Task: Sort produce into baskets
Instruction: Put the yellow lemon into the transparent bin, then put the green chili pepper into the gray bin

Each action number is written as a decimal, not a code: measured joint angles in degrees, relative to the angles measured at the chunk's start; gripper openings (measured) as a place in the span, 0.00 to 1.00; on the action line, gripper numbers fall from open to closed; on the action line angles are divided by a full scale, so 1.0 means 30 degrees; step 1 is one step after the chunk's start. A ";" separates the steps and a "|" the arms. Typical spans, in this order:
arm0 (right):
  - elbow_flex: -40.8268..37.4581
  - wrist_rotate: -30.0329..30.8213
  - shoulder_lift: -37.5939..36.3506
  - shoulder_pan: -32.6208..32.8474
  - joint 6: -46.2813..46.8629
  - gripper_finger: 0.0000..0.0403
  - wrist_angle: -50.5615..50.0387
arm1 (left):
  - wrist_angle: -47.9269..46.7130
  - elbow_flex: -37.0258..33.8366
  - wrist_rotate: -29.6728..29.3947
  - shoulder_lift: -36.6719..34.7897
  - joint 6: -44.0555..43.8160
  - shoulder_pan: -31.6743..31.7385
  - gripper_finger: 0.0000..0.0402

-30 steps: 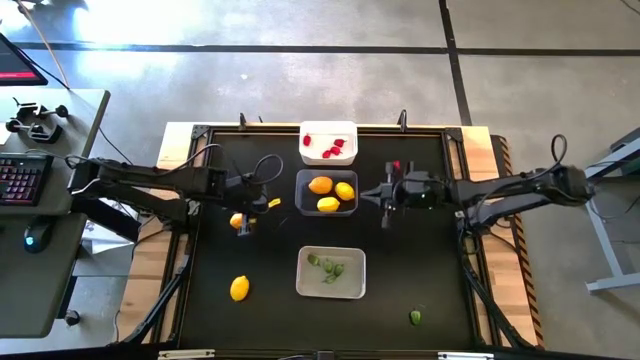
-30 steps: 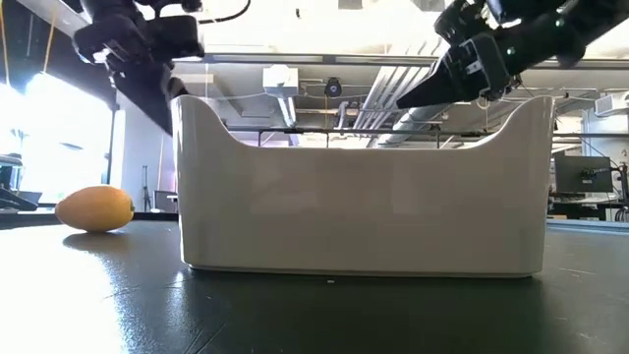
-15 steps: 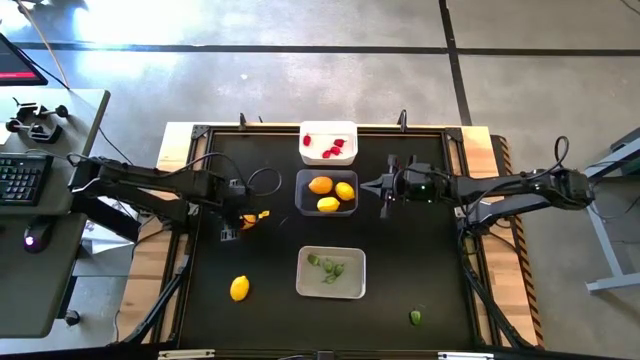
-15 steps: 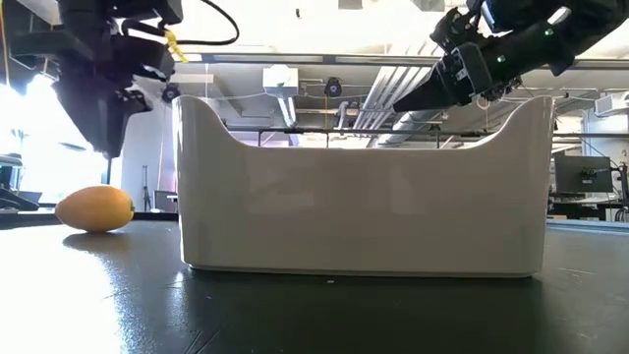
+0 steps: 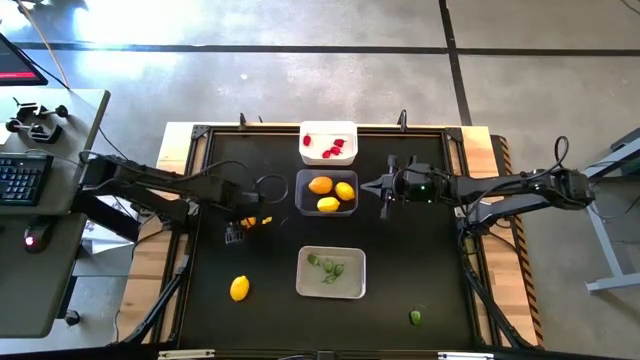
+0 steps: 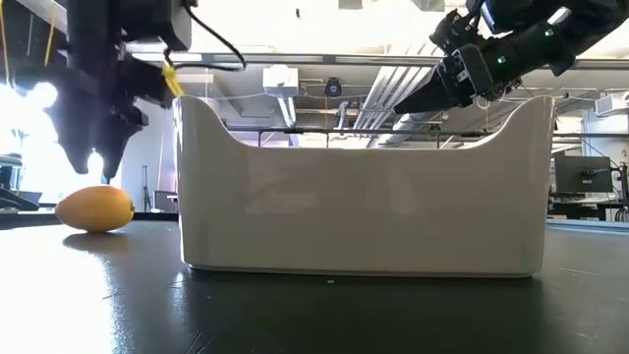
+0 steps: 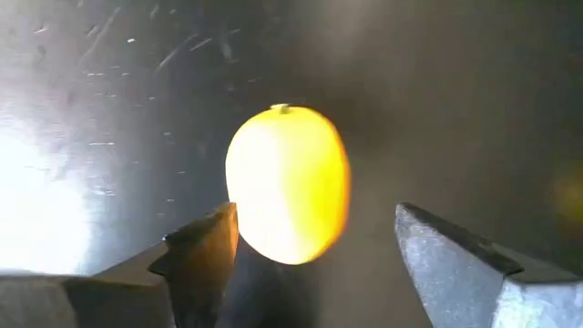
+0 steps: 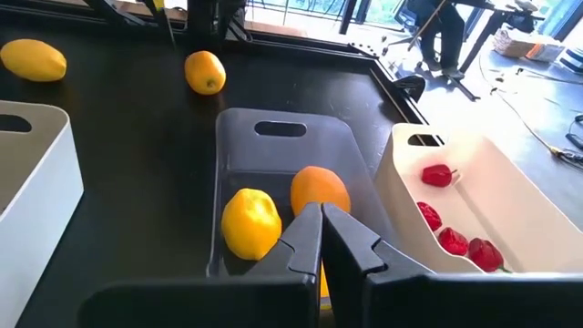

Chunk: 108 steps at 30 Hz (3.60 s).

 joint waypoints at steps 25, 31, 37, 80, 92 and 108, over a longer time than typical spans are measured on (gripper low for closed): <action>0.0000 0.0007 0.0000 0.0000 0.0000 0.00 -0.0328 | 0.1372 -0.0604 -0.1190 0.2752 0.2218 0.0029 0.46; 0.0000 0.0010 0.0000 0.0000 0.0000 0.00 -0.0325 | -0.0393 0.1771 -0.1986 0.2760 0.3375 0.0031 0.43; 0.0000 0.0015 0.0000 0.0000 0.0000 0.00 -0.0323 | 0.0373 0.5613 -0.3307 0.2745 0.6233 0.0585 0.42; -0.0007 0.0325 0.0007 0.0000 -0.0153 0.00 -0.0862 | 0.5072 1.1301 -0.0041 0.9716 1.5960 0.4401 0.43; -0.0007 0.0328 0.0007 0.0000 -0.0150 0.00 -0.1114 | 0.5201 1.1287 -0.0136 1.1191 1.2746 0.4371 0.51; -0.0007 0.0330 0.0007 0.0000 -0.0153 0.00 -0.1452 | 0.4603 1.1287 -0.0150 1.0573 1.1994 0.4371 0.69</action>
